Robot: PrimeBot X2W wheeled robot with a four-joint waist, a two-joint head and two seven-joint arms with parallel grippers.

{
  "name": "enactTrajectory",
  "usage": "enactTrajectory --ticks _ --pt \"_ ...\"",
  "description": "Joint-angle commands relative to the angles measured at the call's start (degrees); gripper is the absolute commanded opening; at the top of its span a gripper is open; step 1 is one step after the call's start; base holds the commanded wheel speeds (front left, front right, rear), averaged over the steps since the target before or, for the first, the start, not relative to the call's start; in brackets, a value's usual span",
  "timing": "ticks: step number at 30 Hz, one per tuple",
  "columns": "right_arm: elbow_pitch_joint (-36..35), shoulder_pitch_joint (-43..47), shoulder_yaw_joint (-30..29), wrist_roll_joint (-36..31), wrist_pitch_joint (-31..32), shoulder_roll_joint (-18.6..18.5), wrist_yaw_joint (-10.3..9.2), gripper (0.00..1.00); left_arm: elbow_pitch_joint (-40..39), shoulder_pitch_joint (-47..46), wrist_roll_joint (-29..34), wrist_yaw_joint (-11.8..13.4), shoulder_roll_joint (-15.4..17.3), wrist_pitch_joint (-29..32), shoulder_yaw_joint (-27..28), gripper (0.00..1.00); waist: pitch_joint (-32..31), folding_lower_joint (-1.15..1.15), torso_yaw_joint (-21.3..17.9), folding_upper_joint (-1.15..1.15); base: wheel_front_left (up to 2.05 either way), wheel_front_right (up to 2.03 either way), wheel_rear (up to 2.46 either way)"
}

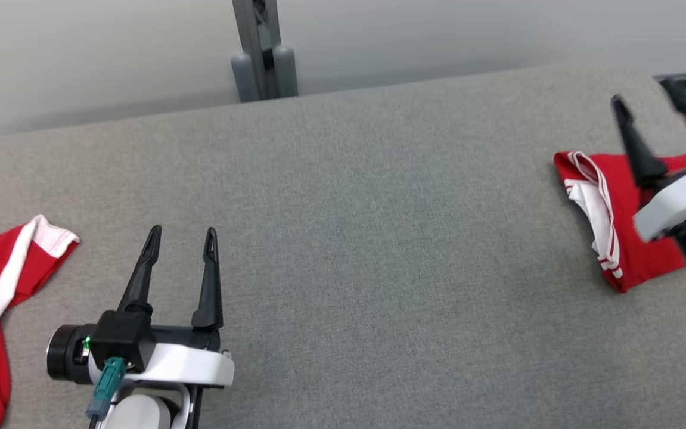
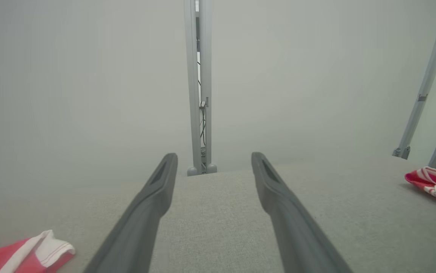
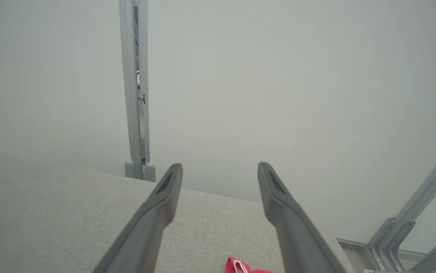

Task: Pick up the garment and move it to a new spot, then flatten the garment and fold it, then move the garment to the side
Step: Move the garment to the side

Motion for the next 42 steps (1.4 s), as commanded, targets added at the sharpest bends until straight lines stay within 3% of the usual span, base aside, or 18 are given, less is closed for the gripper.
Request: enactTrajectory --ticks 1,12,23,42 --pt "-0.4 1.4 -0.3 -0.5 -0.1 0.2 -0.04 1.00 -0.1 0.5 0.3 0.2 0.3 0.0 0.3 1.00 -1.8 0.00 0.5 0.00 0.00 0.00 0.00" --pt "-14.0 19.7 -13.3 -10.6 -0.1 11.5 -0.03 1.00 -1.2 5.2 -0.3 1.6 0.3 0.0 2.2 1.00 -7.3 0.00 1.5 0.00 0.00 0.00 0.00" --pt "-20.9 33.4 -22.4 -17.6 -0.1 22.3 -0.03 1.00 -1.6 7.9 -1.2 2.6 0.3 0.0 2.8 1.00 -9.8 0.00 2.6 0.00 0.00 0.00 0.00" --pt "-20.7 37.0 -26.1 -21.4 -0.1 25.1 -0.03 1.00 -0.4 8.4 -1.8 2.7 0.3 0.0 2.8 1.00 -9.6 0.00 3.2 0.00 0.00 0.00 0.00"
